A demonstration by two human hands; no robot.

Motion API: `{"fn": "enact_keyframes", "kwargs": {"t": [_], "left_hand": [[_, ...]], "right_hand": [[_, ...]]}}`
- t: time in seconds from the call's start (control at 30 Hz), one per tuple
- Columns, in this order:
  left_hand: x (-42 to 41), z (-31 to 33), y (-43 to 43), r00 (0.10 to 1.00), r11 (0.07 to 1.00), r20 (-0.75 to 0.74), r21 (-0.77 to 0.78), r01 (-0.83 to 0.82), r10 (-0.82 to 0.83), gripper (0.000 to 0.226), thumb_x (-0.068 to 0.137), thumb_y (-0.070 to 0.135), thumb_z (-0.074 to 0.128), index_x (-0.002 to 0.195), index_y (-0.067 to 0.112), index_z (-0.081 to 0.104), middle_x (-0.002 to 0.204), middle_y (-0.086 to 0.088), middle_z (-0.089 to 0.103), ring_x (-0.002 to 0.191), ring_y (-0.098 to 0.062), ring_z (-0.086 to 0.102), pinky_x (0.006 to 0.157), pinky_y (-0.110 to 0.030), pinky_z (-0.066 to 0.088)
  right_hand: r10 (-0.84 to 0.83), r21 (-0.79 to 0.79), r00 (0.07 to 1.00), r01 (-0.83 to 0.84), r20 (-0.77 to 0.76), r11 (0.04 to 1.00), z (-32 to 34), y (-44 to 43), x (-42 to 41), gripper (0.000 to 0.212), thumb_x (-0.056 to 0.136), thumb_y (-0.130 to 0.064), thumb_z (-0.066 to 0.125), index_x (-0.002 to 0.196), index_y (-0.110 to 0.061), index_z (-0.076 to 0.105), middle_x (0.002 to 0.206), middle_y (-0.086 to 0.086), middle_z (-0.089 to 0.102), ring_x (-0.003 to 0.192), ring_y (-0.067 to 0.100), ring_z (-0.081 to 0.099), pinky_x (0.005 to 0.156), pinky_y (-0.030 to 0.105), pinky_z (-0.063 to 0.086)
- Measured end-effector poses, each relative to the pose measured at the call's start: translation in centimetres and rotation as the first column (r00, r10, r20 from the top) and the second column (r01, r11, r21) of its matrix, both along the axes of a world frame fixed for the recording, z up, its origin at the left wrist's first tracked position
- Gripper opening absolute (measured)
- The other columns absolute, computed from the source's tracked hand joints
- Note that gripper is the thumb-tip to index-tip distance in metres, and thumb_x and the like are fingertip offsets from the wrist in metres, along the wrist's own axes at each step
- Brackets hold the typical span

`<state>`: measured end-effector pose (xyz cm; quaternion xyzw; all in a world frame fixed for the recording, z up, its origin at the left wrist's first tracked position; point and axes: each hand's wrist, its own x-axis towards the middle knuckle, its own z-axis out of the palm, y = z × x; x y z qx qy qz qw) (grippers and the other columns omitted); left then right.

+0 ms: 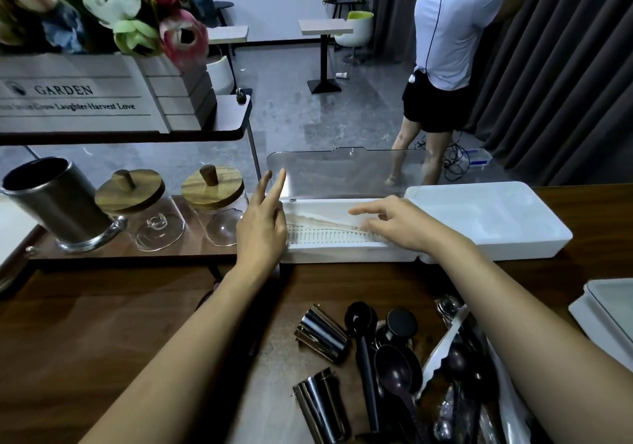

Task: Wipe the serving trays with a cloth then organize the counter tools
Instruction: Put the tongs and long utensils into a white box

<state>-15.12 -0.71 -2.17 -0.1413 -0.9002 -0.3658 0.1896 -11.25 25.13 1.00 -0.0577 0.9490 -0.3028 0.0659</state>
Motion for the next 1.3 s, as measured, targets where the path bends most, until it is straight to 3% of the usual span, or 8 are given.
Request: {"fn": "enact_keyframes", "kwargs": {"t": [0.03,0.1,0.17,0.27,0.6,0.87,1.07,1.3], "left_hand": [[0.1,0.0,0.0,1.000,1.000,0.004,0.012,0.002,-0.002,0.060,0.103,0.014,0.051,0.157,0.037,0.036,0.164,0.002,0.034,0.130,-0.022,0.055,0.088,-0.038,0.049],[0.3,0.2,0.0,0.999,1.000,0.040,0.024,0.014,-0.015,0.060,0.104,0.040,0.055,0.159,0.041,0.031,0.166,0.004,0.030,0.141,-0.017,0.045,0.100,-0.042,0.046],[0.7,0.3,-0.1,0.997,0.999,0.064,0.000,0.048,-0.048,0.078,0.094,0.062,0.056,0.161,0.039,0.023,0.168,0.004,0.024,0.147,-0.016,0.036,0.105,-0.042,0.042],[1.0,0.5,-0.1,0.994,0.997,0.083,-0.030,0.067,-0.065,0.098,0.081,0.076,0.053,0.163,0.034,0.018,0.170,0.001,0.019,0.151,-0.021,0.032,0.108,-0.046,0.042],[1.2,0.7,0.3,0.995,0.989,0.093,-0.139,0.058,-0.045,0.104,0.080,0.072,0.060,0.164,0.031,0.014,0.172,-0.006,0.010,0.150,-0.033,0.031,0.111,-0.055,0.038],[1.1,0.6,0.2,0.997,0.986,0.056,-0.155,0.064,-0.056,0.098,0.085,0.068,0.064,0.162,0.041,0.011,0.171,-0.007,0.012,0.146,-0.038,0.038,0.109,-0.057,0.040],[1.7,1.2,0.3,0.997,0.985,0.056,-0.156,0.067,-0.059,0.099,0.085,0.065,0.065,0.163,0.038,0.011,0.171,-0.009,0.013,0.143,-0.042,0.040,0.107,-0.058,0.041],[1.9,1.4,-0.2,0.994,0.985,0.091,-0.158,0.072,-0.058,0.104,0.079,0.070,0.063,0.163,0.036,0.012,0.171,-0.008,0.010,0.142,-0.041,0.042,0.105,-0.056,0.044]], "right_hand": [[-0.013,-0.032,1.000,0.012,-0.028,0.999,0.2,0.1,0.7,0.032,0.098,-0.034,0.061,0.130,-0.042,0.064,0.103,-0.037,0.062,0.095,-0.005,0.058,0.088,0.018,0.043],[-0.014,-0.083,0.997,0.008,-0.072,0.997,0.6,0.1,2.4,0.037,0.096,-0.048,0.061,0.133,-0.047,0.061,0.128,-0.029,0.061,0.119,0.001,0.056,0.104,0.026,0.043],[-0.026,-0.102,0.996,0.017,-0.085,0.995,0.9,0.4,4.0,0.042,0.093,-0.059,0.058,0.134,-0.050,0.058,0.141,-0.018,0.057,0.130,0.005,0.051,0.111,0.034,0.041],[-0.089,-0.138,0.991,0.075,-0.097,0.988,1.6,1.0,7.2,0.042,0.093,-0.059,0.058,0.134,-0.049,0.059,0.141,-0.020,0.057,0.134,0.002,0.048,0.114,0.033,0.038],[-0.375,-0.091,0.923,0.367,-0.085,0.926,0.4,5.9,22.7,0.042,0.099,-0.042,0.058,0.140,-0.045,0.054,0.146,-0.024,0.049,0.137,-0.008,0.039,0.115,0.026,0.034],[-0.552,-0.062,0.820,0.549,-0.151,0.833,-2.1,6.0,27.9,0.036,0.100,-0.023,0.060,0.135,-0.032,0.063,0.141,-0.015,0.057,0.136,0.003,0.047,0.110,0.019,0.033],[-0.287,0.261,0.954,0.301,-0.091,0.917,-0.6,6.9,21.6,0.066,0.101,-0.002,0.047,0.147,-0.047,0.042,0.161,-0.020,0.028,0.153,0.006,0.015,0.121,0.047,0.027],[-0.123,0.631,0.978,-0.010,0.166,0.776,1.3,8.6,18.4,0.122,0.078,0.025,0.034,0.148,-0.065,-0.009,0.164,-0.022,-0.013,0.155,0.013,-0.005,0.115,0.048,0.036]]}}
